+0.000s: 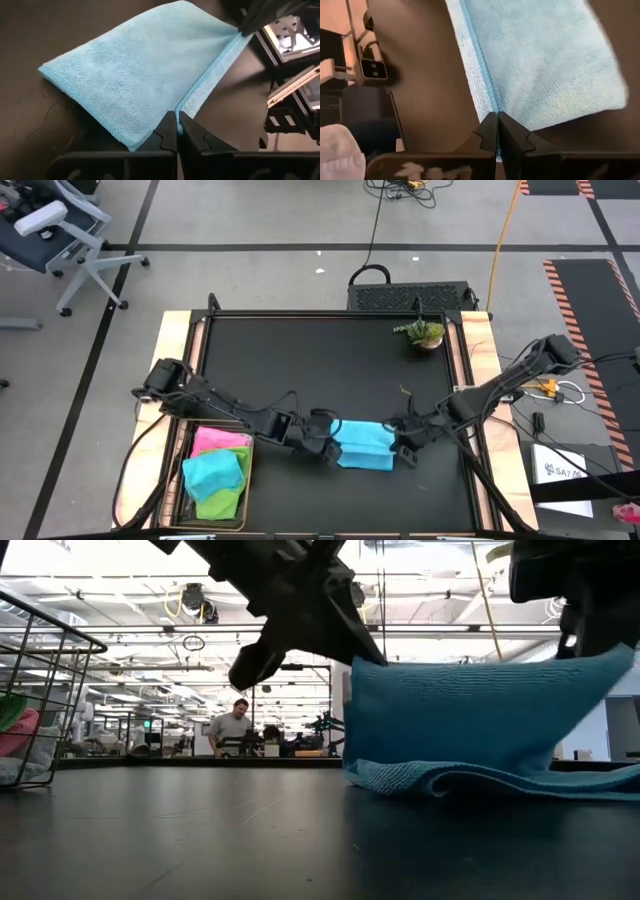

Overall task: Fold microfiber towels
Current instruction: Fold the blue microfiber cloth

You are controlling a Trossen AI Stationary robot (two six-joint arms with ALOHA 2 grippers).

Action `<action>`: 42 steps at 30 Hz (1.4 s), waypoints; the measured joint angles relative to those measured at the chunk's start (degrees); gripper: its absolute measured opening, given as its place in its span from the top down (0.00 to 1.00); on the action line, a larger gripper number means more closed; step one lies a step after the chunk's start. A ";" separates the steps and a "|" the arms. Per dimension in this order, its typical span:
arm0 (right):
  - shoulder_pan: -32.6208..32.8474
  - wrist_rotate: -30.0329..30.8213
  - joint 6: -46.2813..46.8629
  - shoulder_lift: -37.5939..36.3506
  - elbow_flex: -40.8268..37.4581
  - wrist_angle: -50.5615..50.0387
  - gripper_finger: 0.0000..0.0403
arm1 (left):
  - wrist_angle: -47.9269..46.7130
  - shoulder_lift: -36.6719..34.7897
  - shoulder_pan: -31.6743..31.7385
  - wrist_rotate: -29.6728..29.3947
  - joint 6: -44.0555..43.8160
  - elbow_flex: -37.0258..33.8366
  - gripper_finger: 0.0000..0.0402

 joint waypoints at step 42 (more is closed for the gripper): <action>5.27 -0.55 -4.11 11.32 -0.07 4.75 0.77 | 4.98 5.62 0.85 11.15 0.94 -0.09 0.69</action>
